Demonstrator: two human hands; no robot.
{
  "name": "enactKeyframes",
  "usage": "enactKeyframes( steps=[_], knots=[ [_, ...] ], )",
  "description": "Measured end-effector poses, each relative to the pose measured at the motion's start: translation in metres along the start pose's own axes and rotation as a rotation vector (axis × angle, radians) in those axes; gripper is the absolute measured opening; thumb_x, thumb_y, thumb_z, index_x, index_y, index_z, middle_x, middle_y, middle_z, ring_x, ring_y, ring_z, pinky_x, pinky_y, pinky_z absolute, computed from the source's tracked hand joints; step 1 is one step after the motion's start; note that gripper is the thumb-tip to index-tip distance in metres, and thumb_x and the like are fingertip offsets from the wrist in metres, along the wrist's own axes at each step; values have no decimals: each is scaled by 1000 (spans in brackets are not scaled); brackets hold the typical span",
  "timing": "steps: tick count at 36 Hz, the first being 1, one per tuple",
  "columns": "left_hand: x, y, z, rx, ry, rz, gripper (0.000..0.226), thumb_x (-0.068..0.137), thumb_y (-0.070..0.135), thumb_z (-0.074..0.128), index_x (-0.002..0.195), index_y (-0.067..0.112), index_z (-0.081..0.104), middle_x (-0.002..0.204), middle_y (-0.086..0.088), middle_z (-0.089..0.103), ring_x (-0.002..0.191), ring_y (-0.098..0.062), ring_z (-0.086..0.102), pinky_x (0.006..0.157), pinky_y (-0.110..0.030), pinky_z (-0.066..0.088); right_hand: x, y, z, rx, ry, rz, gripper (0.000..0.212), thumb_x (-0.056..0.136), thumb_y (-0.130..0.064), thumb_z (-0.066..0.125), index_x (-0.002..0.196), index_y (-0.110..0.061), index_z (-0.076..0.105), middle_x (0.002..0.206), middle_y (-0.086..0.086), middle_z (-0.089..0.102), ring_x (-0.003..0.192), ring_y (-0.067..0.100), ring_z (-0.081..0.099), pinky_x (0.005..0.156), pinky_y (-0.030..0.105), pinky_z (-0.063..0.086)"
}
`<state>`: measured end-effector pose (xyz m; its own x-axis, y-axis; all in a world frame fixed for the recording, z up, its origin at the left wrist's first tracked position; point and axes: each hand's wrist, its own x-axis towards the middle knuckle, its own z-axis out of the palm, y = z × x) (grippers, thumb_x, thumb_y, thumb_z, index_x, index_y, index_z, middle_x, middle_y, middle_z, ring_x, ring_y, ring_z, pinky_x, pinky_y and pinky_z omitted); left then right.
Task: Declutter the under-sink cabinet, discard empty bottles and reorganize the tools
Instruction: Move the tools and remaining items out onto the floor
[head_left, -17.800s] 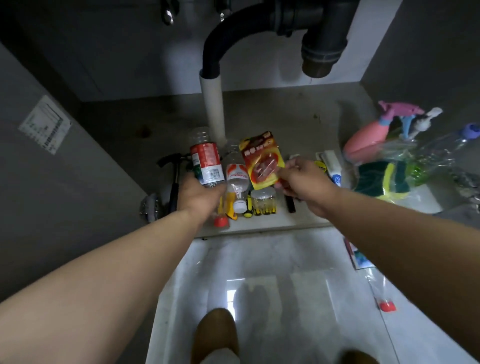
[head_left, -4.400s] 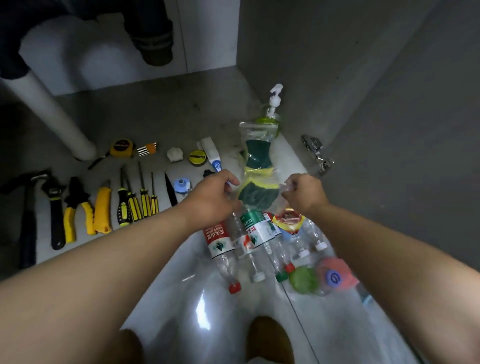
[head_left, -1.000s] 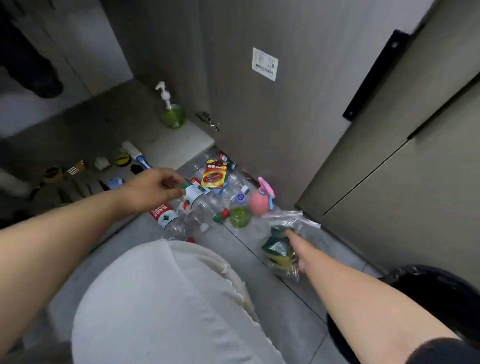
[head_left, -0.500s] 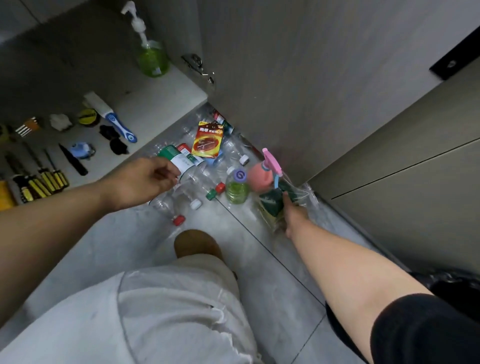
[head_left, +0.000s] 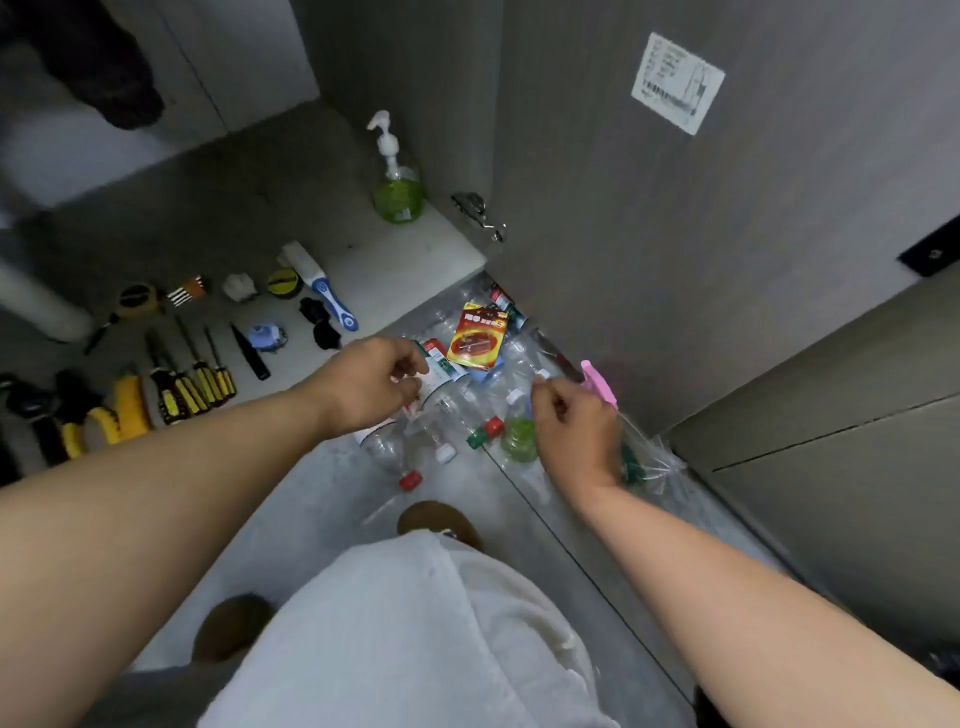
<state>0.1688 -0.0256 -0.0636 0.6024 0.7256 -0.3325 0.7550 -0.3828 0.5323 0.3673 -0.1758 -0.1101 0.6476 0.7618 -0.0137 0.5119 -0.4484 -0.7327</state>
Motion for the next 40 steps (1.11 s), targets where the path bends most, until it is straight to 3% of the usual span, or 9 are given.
enactKeyframes(
  steps=[4, 8, 15, 22, 25, 28, 33, 38, 40],
  knots=[
    [0, 7, -12, 90, 97, 7, 12, 97, 25, 59, 103, 21, 69, 103, 1, 66, 95, -18, 63, 82, -34, 54, 28, -35, 4, 105, -151, -194, 38, 96, -36, 55, 61, -23, 47, 54, -8, 50, 48, 5, 41, 45, 17, 29],
    [6, -27, -44, 198, 280, -46, 17, 99, 34, 54, 100, 25, 68, 103, 1, 62, 95, -19, 60, 81, -41, 55, 93, -85, 50, -50, -377, -291, 8, 88, -24, 62, 95, -24, 59, 99, -3, 50, 73, 14, 58, 76, 36, 54],
    [27, -90, -73, 229, 473, -132, 15, 96, 33, 54, 93, 25, 67, 104, -3, 56, 105, -26, 54, 85, -40, 50, 208, -158, 119, -374, -399, -375, 63, 86, -27, 66, 141, -17, 37, 141, 17, 28, 112, 44, 56, 102, 40, 46],
    [32, -154, -67, -68, 428, -155, 16, 90, 26, 58, 81, 40, 57, 100, 8, 51, 95, -15, 55, 85, -39, 51, 298, -229, 170, -452, -362, -490, 85, 89, -28, 65, 159, -25, 18, 162, 16, 12, 145, 33, 34, 114, 39, 38],
    [30, -164, -60, -150, 412, -167, 26, 89, 21, 62, 82, 45, 54, 100, 7, 51, 97, -14, 54, 87, -35, 49, 320, -246, 185, -631, -382, -504, 74, 91, -20, 65, 156, -17, 30, 160, 19, 24, 146, 35, 34, 118, 37, 32],
    [30, -170, -53, -198, 346, -167, 24, 90, 18, 64, 91, 41, 59, 100, 7, 48, 94, -11, 55, 82, -25, 45, 318, -254, 189, -734, -286, -542, 52, 86, -14, 69, 137, -9, 56, 144, 22, 44, 130, 39, 52, 109, 40, 43],
    [39, -165, -51, -257, 293, -183, 27, 91, 19, 68, 115, 29, 61, 113, 5, 47, 102, -10, 52, 85, -23, 39, 290, -251, 175, -732, -267, -663, 31, 84, -10, 66, 115, -9, 67, 124, 23, 54, 110, 42, 62, 95, 41, 52],
    [49, -145, -48, -424, 331, -135, 69, 82, 20, 81, 139, 28, 42, 125, 2, 45, 110, -11, 55, 80, -5, 42, 252, -253, 139, -608, -307, -782, 19, 85, -21, 62, 101, -17, 71, 109, 17, 65, 100, 39, 65, 83, 37, 54],
    [52, -135, -48, -467, 335, -125, 93, 76, 25, 87, 149, 33, 31, 135, -1, 44, 118, -16, 55, 95, -22, 51, 234, -255, 120, -537, -342, -769, 15, 82, -25, 63, 92, -18, 71, 95, 9, 71, 91, 32, 67, 77, 34, 54]
  ],
)
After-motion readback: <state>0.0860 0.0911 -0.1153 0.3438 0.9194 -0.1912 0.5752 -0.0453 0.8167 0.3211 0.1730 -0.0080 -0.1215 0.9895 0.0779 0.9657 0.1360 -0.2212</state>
